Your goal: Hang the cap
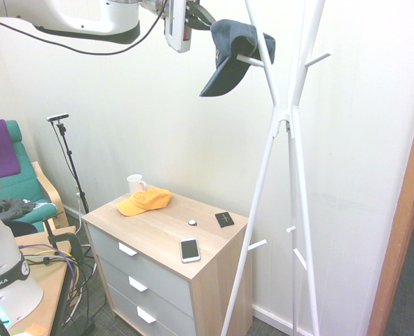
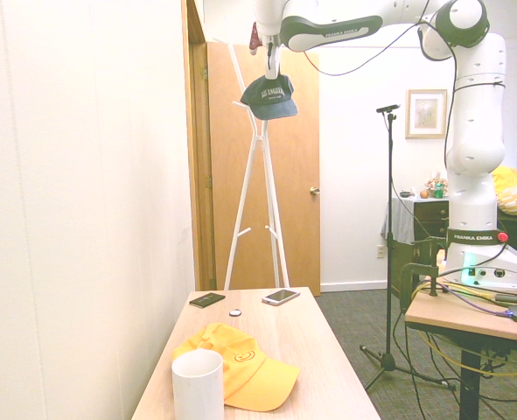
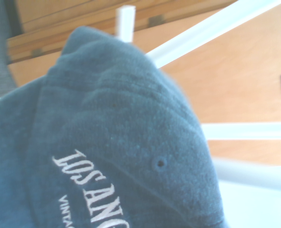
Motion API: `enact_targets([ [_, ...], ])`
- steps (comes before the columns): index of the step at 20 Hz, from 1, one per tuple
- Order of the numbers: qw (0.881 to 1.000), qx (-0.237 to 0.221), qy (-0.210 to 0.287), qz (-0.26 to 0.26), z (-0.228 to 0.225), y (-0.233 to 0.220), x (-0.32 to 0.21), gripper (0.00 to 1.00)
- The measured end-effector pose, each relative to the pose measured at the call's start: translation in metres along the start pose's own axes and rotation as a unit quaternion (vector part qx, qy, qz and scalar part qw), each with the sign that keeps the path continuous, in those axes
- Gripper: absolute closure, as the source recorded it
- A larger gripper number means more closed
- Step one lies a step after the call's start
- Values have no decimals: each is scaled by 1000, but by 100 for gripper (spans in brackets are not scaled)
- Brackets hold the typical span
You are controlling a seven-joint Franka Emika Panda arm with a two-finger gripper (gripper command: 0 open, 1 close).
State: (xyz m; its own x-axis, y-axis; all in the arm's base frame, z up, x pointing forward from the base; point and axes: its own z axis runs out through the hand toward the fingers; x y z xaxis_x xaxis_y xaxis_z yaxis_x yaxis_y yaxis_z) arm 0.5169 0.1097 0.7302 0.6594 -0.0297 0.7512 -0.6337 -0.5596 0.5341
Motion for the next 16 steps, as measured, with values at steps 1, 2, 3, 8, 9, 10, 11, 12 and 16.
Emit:
enact_targets([
  [1, 1000, 2, -3, 0, -1, 1, -5, 0],
  [2, 1000, 2, -5, 0, -1, 2, -10, 0],
  [3, 1000, 1, -5, -1, -1, 3, -14, 0],
  [8, 1000, -1, -4, 1, -3, 7, -22, 0],
  [9, 1000, -1, -3, 2, -4, 8, -22, 0],
  [10, 1000, -1, -2, 3, -6, 9, -23, 0],
  [11, 1000, -1, -2, 3, -7, 10, -23, 0],
  [12, 1000, -1, -2, 4, -8, 10, -23, 0],
  [16, 1000, -2, -1, 6, -10, 12, -23, 0],
])
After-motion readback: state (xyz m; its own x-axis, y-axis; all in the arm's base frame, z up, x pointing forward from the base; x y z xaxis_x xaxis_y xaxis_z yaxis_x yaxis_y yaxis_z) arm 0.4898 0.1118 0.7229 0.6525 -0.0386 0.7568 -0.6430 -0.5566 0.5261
